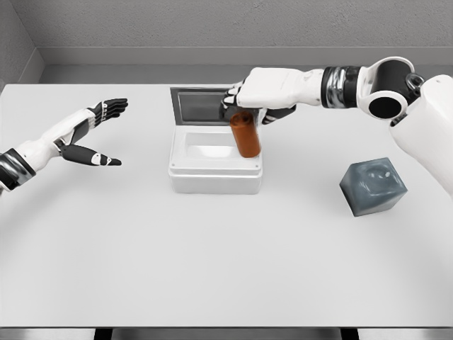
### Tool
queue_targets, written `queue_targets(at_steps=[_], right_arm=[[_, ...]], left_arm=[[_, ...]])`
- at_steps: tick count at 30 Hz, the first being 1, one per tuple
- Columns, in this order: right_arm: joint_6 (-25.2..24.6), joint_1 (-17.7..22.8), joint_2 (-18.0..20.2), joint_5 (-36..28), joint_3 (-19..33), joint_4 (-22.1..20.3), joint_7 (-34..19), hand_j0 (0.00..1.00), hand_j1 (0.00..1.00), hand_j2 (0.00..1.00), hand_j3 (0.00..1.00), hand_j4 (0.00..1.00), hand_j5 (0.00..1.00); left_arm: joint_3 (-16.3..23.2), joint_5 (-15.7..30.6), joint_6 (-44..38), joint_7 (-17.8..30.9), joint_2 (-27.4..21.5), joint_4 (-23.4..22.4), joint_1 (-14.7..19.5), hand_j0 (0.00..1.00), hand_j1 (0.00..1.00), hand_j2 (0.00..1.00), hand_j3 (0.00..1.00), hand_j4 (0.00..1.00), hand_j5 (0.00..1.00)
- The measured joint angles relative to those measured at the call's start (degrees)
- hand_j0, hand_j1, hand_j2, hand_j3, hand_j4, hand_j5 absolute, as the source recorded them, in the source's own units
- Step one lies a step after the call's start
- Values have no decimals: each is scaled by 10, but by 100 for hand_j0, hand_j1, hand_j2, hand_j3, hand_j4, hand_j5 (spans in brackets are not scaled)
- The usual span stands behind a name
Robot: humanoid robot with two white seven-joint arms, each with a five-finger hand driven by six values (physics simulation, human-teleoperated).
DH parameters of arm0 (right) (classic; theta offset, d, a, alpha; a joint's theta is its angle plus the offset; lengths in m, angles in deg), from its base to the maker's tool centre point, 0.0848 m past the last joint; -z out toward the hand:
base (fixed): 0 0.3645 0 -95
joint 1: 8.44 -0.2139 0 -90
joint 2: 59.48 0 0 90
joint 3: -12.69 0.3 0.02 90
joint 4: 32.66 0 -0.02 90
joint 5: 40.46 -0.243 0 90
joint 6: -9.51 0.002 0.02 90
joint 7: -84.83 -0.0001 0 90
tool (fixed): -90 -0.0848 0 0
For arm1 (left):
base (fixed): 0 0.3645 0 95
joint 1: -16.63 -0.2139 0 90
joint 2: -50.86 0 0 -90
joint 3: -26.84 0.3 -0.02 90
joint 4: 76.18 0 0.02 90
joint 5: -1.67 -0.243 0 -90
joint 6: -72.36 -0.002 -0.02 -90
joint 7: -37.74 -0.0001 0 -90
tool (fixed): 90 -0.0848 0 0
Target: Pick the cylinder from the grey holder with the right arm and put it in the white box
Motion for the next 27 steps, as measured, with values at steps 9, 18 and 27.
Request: queue_targets(at_steps=[9,18,27], right_arm=[[0,20,23,0,38,-60,0,100,100,100,100,100,100],[0,129,136,-24,221,-84,0,100,100,100,100,100,100],[0,143,182,-28,237,-31,0,100,100,100,100,100,100]], left_arm=[[0,0,0,0,-1,0,5,100,100,100,100,100,100],[-1,18,-11,4,35,-3,85,100,100,100,100,100,100],[-1,38,-62,71,94,-19,103,100,100,100,100,100,100]])
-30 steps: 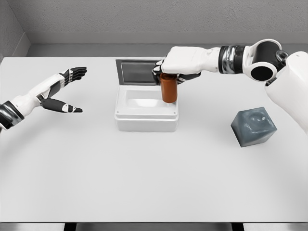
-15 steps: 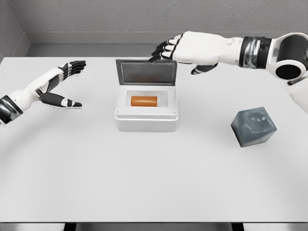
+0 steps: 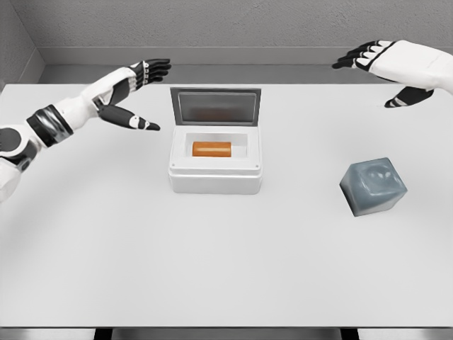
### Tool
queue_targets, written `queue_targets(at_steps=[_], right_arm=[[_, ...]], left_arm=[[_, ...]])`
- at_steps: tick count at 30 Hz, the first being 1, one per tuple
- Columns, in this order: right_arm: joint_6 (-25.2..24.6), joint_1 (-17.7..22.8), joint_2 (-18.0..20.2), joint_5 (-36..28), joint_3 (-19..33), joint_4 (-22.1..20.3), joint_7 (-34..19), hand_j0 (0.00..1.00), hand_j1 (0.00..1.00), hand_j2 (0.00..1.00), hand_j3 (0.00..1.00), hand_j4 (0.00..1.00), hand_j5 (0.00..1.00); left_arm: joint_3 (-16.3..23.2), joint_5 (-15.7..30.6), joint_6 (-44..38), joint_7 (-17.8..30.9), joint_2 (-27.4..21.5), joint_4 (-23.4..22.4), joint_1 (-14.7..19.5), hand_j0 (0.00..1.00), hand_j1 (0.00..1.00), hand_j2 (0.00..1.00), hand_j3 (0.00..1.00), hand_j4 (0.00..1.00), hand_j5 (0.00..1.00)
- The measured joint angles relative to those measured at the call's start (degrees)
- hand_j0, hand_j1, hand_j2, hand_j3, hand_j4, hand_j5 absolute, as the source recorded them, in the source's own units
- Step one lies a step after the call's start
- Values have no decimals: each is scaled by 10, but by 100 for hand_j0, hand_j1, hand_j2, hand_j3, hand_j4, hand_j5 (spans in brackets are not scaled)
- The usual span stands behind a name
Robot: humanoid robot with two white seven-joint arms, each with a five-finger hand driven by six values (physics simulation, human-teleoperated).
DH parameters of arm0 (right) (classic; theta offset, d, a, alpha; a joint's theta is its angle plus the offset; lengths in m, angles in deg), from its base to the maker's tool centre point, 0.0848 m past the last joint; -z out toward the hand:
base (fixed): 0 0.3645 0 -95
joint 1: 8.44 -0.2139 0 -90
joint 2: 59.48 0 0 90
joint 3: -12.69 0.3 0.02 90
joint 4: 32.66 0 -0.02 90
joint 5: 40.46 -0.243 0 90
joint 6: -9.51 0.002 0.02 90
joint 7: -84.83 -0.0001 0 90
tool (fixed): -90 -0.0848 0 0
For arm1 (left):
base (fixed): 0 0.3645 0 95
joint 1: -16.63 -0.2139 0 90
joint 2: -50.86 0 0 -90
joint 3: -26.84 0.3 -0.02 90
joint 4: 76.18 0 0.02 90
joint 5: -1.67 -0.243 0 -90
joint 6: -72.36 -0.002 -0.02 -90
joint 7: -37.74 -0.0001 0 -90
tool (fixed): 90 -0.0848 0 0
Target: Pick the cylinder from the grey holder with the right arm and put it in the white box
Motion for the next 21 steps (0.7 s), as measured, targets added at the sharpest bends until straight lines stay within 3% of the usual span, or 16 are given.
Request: queue_targets(at_steps=[21], right_arm=[[0,1,14,-1,-15,4,0,100,100,100,100,100,100]], left_arm=[[-1,2,3,63,10,13,-1,100,100,100,100,100,100]])
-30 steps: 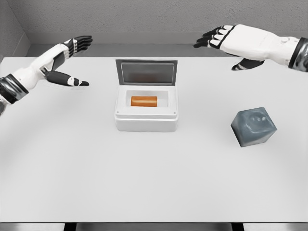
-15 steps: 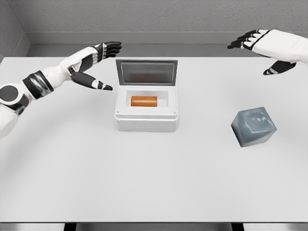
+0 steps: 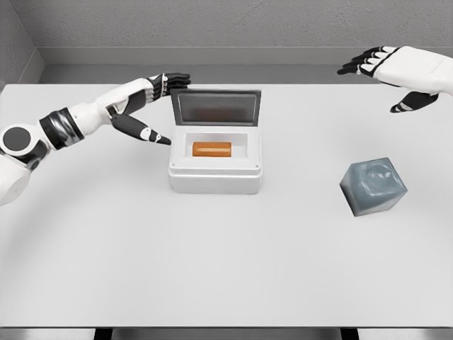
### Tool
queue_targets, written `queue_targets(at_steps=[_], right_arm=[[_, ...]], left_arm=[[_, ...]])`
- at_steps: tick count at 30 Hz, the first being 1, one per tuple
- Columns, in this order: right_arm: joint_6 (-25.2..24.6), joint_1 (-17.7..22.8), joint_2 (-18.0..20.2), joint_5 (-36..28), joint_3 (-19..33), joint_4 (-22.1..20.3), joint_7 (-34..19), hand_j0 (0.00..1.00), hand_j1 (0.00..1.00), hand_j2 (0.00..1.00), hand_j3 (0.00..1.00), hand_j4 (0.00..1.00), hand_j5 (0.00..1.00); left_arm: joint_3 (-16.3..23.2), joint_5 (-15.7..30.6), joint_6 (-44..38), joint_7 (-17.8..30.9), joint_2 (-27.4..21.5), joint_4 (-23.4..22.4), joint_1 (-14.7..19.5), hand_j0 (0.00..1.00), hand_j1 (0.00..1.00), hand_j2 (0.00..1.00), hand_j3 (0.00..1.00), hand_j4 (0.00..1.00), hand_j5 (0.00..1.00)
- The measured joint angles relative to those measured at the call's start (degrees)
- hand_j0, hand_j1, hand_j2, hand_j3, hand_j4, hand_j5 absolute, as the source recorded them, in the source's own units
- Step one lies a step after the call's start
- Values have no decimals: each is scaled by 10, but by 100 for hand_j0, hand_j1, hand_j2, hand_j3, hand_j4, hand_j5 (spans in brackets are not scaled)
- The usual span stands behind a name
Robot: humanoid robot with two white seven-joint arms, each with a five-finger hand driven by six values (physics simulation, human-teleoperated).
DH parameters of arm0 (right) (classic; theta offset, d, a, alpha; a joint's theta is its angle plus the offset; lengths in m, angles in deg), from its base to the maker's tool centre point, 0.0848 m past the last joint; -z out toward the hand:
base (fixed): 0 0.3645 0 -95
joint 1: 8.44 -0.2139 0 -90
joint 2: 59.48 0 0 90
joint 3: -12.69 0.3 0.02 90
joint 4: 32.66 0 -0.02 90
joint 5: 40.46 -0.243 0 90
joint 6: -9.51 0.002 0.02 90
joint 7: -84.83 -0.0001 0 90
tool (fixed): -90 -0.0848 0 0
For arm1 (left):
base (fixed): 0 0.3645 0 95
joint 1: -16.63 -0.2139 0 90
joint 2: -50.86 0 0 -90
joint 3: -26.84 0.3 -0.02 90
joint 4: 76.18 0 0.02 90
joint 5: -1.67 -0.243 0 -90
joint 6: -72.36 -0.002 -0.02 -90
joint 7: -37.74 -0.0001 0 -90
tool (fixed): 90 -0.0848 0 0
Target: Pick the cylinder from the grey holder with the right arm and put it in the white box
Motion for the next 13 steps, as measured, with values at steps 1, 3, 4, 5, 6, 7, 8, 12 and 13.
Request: queue_targets(at_steps=[1,3,4,5,6,7,8,12,13], right_arm=[[0,0,0,0,-2,0,0,100,100,100,100,100,100],[0,0,1,0,-4,0,0,100,100,100,100,100,100],[0,0,0,0,-5,0,0,100,100,100,100,100,100],[0,0,0,0,-5,0,0,100,100,100,100,100,100],[0,0,0,0,-5,0,0,100,100,100,100,100,100],[0,0,0,0,-6,0,0,100,100,100,100,100,100],[0,0,1,0,-6,0,0,100,100,100,100,100,100],[0,4,2,0,-13,1,0,100,100,100,100,100,100],[0,5,2,0,-15,1,0,100,100,100,100,100,100]], left_arm=[[0,1,2,0,-2,4,-1,100,100,100,100,100,100],[0,0,8,2,-5,15,-2,100,100,100,100,100,100],[0,0,11,3,-8,20,-3,100,100,100,100,100,100],[1,2,13,4,-11,24,-2,100,100,100,100,100,100],[1,6,16,9,-13,27,-2,100,100,100,100,100,100],[1,11,18,15,-15,29,-2,100,100,100,100,100,100],[1,16,20,21,-18,30,-2,100,100,100,100,100,100],[0,24,23,32,-25,24,0,100,100,100,100,100,100],[-1,26,23,33,-26,16,1,100,100,100,100,100,100]])
